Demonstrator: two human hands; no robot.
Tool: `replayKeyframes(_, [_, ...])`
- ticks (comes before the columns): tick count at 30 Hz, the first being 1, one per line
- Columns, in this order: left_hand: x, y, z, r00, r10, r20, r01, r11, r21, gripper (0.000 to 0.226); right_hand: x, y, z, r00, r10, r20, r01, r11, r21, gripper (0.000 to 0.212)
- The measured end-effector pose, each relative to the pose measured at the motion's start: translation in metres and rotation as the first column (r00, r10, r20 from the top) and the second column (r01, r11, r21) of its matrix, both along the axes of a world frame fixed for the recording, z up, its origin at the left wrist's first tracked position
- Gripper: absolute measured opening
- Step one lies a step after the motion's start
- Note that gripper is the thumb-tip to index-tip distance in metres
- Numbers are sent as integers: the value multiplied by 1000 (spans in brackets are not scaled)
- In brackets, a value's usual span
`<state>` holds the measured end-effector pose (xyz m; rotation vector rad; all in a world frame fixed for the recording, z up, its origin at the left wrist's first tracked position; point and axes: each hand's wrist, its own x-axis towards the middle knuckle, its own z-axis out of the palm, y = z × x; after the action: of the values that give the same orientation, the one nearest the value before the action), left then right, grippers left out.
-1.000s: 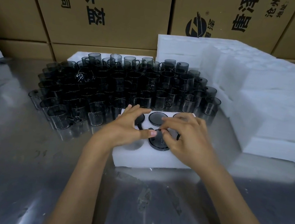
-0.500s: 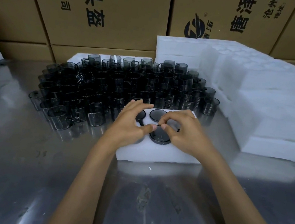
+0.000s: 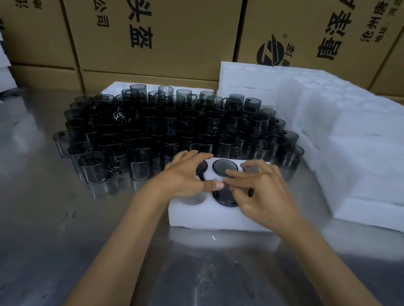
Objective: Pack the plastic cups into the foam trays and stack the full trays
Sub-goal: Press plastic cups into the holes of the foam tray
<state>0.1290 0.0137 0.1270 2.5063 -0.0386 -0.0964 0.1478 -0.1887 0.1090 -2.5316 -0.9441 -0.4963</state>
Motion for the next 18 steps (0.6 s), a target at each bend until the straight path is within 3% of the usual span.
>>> replayKeyframes(7, [1, 9, -5, 999, 12, 47, -11, 1000, -23, 84, 5, -6, 5, 997, -27, -73, 20, 995, -97, 31])
replayKeyframes(10, [-1, 15, -13, 990, 31, 141, -8, 987, -161, 73, 16, 0, 26, 968, 31, -249, -49, 996, -69, 23])
replayKeyframes(12, [1, 19, -15, 969, 121, 216, -24, 914, -406, 46, 32, 15, 42, 936, 14, -351, -9, 1000, 17, 30])
replayKeyframes(14, [1, 23, -16, 912, 274, 305, -80, 849, -522, 18, 52, 38, 47, 924, -44, -379, 80, 994, 79, 27])
replayKeyframes(18, [-1, 33, -19, 773, 501, 390, -203, 778, -595, 34, 83, 81, 35, 832, -65, -551, 125, 990, 71, 22])
